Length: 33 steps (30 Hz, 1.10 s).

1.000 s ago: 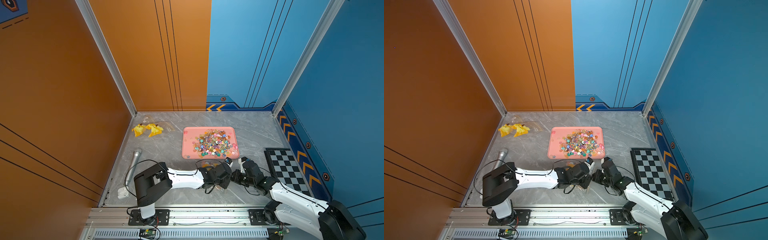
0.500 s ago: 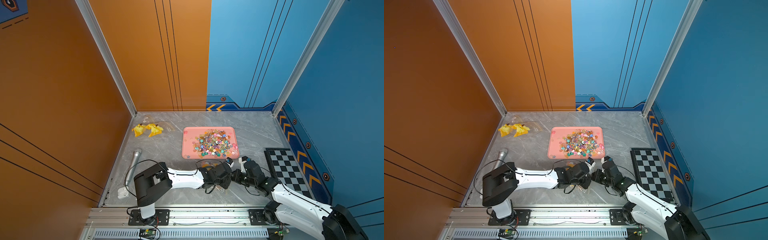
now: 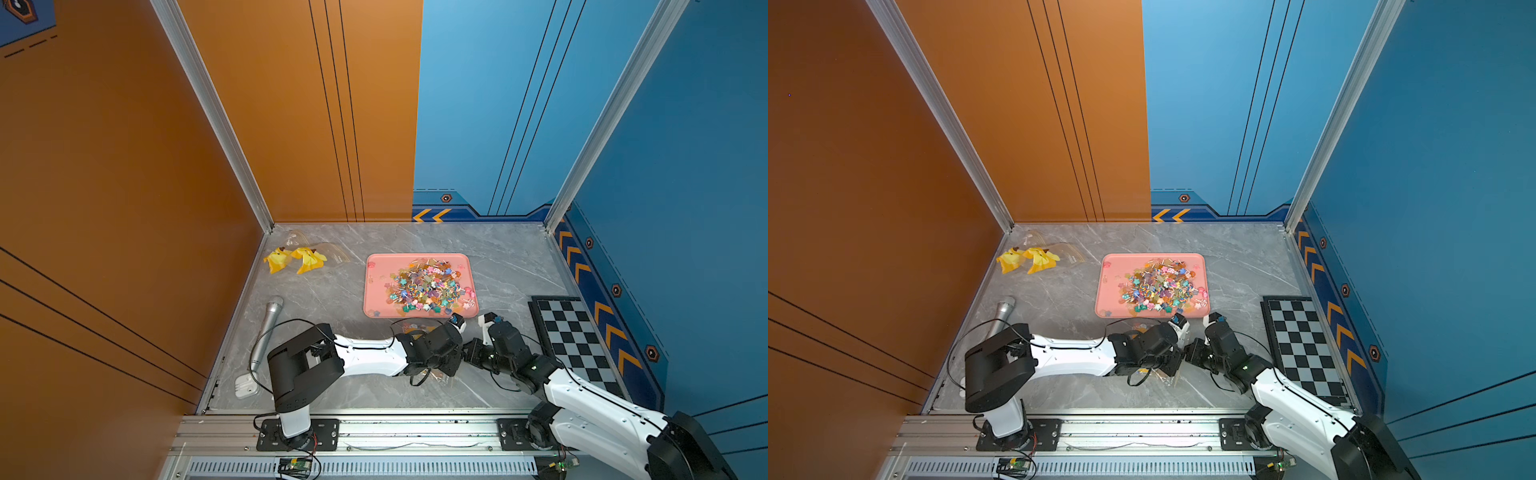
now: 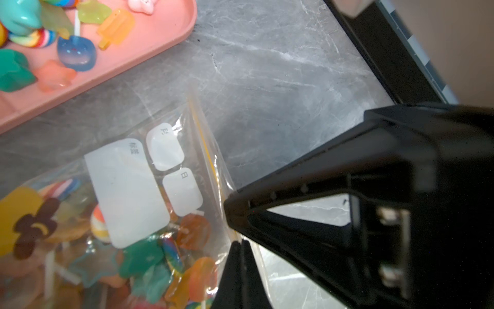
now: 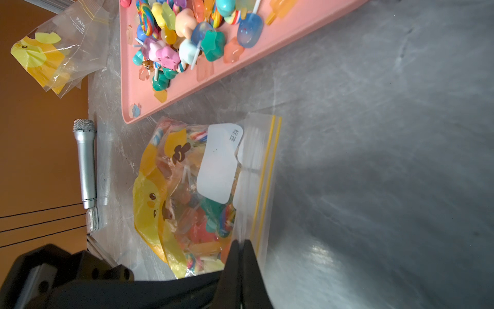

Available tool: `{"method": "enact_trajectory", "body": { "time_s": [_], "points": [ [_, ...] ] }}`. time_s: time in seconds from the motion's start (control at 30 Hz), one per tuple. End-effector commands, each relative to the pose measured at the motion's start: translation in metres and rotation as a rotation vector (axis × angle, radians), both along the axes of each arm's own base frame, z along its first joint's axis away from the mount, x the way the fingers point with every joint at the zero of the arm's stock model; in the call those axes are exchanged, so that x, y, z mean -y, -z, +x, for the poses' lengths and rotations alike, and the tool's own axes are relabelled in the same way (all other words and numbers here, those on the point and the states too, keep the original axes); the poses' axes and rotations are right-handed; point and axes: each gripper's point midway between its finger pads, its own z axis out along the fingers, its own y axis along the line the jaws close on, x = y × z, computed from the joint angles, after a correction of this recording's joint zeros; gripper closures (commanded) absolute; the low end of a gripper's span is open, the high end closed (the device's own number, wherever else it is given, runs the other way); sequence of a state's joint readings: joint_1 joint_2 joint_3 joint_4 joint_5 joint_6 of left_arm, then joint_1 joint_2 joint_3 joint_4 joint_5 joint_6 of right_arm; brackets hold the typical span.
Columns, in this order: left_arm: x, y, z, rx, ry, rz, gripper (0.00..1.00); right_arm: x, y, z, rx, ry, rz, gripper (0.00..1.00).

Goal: Pour candies out of the ziploc bag
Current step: Open the ziploc bag at the center of the board.

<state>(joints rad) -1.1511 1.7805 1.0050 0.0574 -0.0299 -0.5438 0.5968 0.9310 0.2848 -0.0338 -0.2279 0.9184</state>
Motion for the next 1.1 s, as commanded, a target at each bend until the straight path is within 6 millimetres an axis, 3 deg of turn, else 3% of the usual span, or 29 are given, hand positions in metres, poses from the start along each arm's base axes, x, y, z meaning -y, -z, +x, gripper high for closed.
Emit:
{"method": "enact_trajectory", "body": {
  "time_s": [0.0, 0.67, 0.87, 0.97, 1.07],
  "points": [
    [-0.003, 0.005, 0.001, -0.015, 0.0, 0.005, 1.0, 0.003, 0.003, -0.002, -0.007, 0.009, -0.021, 1.0],
    [-0.033, -0.013, 0.018, 0.098, -0.075, 0.034, 1.0, 0.01, 0.013, -0.008, -0.032, -0.004, -0.074, 1.0],
    [-0.012, -0.022, 0.003, 0.099, 0.028, -0.014, 0.99, 0.008, 0.01, -0.006, -0.023, -0.004, -0.066, 1.0],
    [0.001, -0.023, -0.007, 0.073, 0.083, -0.064, 0.71, 0.007, 0.01, -0.006, -0.025, -0.003, -0.062, 1.0],
    [0.005, -0.02, -0.01, 0.06, 0.094, -0.078, 0.6, 0.007, 0.009, -0.006, -0.024, -0.002, -0.059, 1.0]
  ]
}}
